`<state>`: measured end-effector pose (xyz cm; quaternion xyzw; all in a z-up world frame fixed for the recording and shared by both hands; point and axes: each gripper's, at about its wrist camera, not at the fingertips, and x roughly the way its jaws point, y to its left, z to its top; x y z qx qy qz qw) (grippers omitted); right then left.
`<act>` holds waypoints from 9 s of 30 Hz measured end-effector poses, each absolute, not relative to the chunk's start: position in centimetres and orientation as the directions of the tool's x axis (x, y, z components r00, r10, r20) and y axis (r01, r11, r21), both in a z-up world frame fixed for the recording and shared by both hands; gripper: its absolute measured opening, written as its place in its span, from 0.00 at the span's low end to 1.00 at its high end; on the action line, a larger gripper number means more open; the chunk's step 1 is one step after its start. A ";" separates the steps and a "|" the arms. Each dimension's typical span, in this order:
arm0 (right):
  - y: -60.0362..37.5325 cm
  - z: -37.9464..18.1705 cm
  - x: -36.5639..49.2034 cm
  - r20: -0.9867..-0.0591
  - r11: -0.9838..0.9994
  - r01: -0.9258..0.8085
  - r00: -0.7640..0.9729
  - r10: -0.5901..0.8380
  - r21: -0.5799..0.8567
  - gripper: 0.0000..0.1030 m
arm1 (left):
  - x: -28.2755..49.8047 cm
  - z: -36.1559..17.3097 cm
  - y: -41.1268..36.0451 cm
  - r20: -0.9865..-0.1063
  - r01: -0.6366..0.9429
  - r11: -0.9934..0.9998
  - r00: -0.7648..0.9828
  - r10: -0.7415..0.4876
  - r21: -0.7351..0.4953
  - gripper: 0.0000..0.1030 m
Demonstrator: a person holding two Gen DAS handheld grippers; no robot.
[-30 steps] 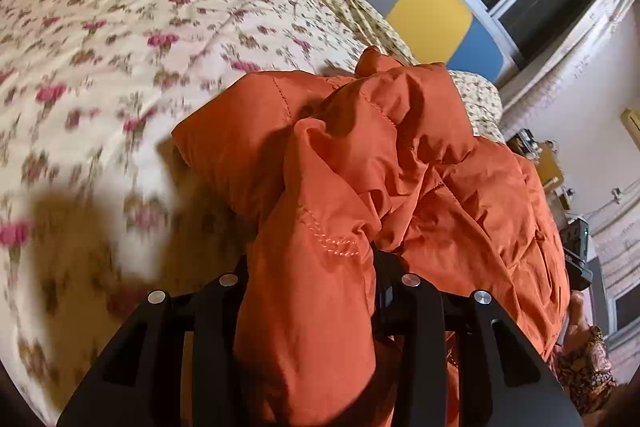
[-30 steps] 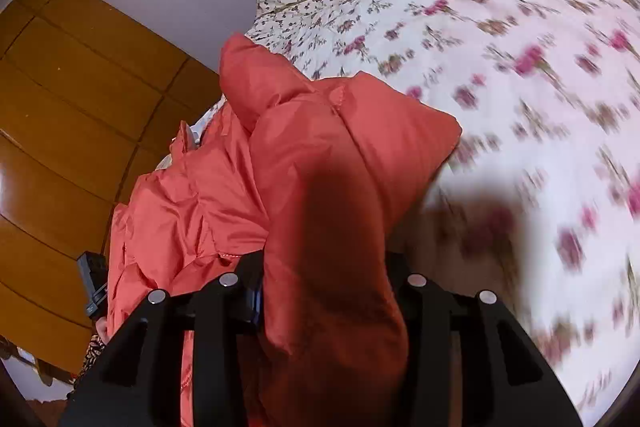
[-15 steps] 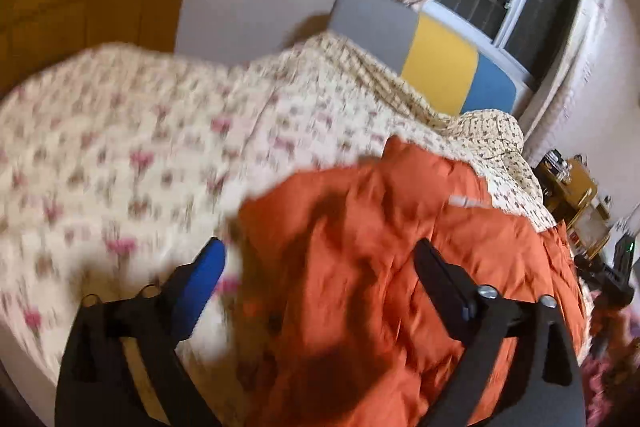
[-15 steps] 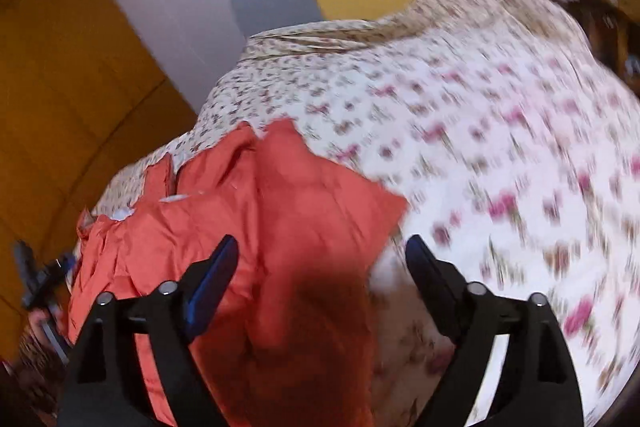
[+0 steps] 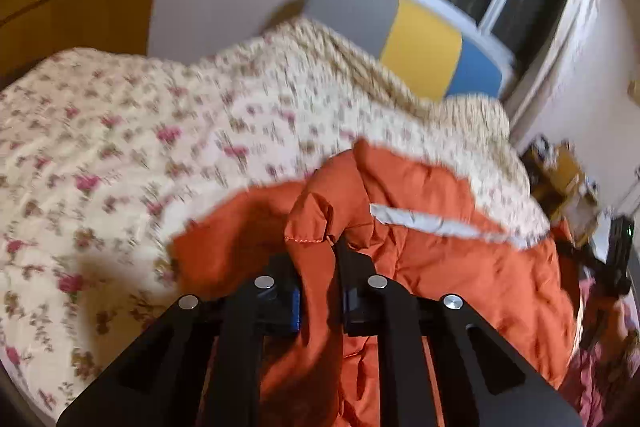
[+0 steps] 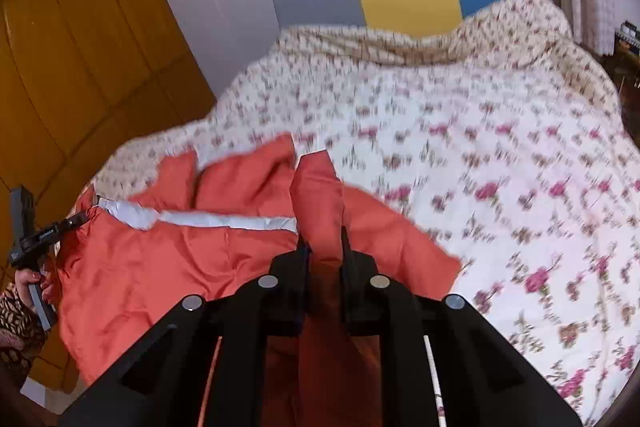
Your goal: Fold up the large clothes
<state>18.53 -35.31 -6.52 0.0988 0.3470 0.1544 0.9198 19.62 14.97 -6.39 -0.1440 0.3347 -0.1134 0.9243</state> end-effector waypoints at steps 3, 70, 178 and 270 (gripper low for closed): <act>-35.8 -3.9 18.2 -0.556 0.933 -0.206 0.757 0.343 0.295 0.11 | 19.0 -3.2 15.0 -0.502 0.106 0.932 0.819 -0.280 -0.346 0.11; -24.1 -11.9 29.4 -0.663 0.966 -0.232 0.706 0.248 0.114 0.45 | 28.7 -7.5 -3.4 -0.577 0.082 0.996 0.815 -0.053 0.024 0.67; -17.1 -15.1 11.7 -0.585 0.920 -0.303 0.711 0.391 0.247 0.07 | 10.3 -15.3 12.7 -0.564 -0.222 0.729 0.782 -0.264 -0.648 0.67; -41.0 -14.9 5.4 -0.482 0.785 0.065 0.820 0.310 0.616 0.23 | 10.3 -3.9 -20.5 -0.310 0.453 0.871 0.869 -0.385 0.189 0.22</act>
